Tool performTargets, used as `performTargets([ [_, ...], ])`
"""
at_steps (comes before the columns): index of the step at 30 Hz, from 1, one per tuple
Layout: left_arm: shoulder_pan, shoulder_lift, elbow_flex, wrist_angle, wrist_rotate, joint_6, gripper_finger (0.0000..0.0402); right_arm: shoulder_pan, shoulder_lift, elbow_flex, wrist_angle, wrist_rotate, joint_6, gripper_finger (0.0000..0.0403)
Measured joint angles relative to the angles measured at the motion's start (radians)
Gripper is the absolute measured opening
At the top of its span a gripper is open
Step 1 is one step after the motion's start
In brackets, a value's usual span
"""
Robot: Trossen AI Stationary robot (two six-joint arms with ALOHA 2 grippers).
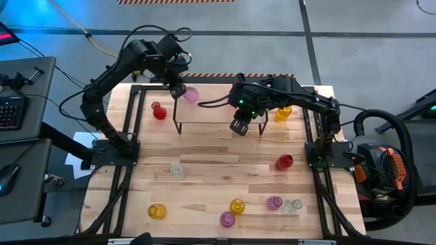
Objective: Sort vases onto shelf
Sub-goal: Put the left pink vase on the shelf
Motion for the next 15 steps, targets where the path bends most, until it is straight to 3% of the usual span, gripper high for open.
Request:
performTargets([
  [15,0.008,0.003,0.0,0.016,-0.007,0.01,0.008,0.0,0.0,0.0,0.0,0.0,0.0,0.0108],
])
